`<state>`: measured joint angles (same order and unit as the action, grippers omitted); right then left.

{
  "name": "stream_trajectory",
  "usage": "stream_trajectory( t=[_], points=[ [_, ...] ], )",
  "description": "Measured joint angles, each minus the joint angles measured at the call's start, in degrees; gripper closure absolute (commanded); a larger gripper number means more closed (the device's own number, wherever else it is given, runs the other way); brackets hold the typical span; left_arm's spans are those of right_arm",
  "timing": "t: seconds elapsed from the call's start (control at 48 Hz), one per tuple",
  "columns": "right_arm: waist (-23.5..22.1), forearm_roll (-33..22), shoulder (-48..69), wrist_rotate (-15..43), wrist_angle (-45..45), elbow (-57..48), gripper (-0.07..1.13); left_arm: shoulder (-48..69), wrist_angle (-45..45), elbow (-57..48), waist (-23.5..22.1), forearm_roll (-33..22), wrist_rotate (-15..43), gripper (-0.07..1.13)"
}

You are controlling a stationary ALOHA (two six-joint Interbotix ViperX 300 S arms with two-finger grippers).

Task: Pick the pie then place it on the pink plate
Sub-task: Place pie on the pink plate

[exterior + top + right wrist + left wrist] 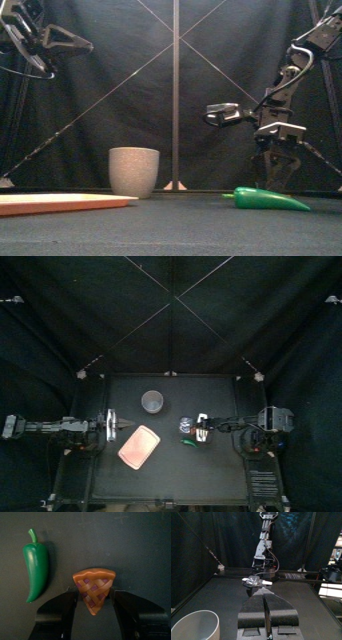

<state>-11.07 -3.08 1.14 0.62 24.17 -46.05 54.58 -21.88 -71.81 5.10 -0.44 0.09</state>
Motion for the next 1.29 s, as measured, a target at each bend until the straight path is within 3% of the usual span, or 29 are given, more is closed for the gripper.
stream_trajectory(
  t=[0.146,0.583,1.104,1.292],
  points=[
    [0.3,0.0,0.0,-0.1,0.0,0.2,0.45,0.0,0.0,-0.1,-0.1,-0.1,0.0,1.07],
    [3.3,0.2,2.1,0.3,-0.6,13.5,0.45,0.0,0.0,0.0,0.1,0.0,0.1,1.07],
    [10.9,2.3,-21.4,0.3,-7.6,38.3,0.44,0.0,0.0,-0.1,1.8,-0.1,0.1,1.07],
    [11.3,2.1,-28.8,1.8,-7.8,46.8,0.33,0.0,0.0,-0.1,2.4,-0.1,0.1,1.07]
  ],
)
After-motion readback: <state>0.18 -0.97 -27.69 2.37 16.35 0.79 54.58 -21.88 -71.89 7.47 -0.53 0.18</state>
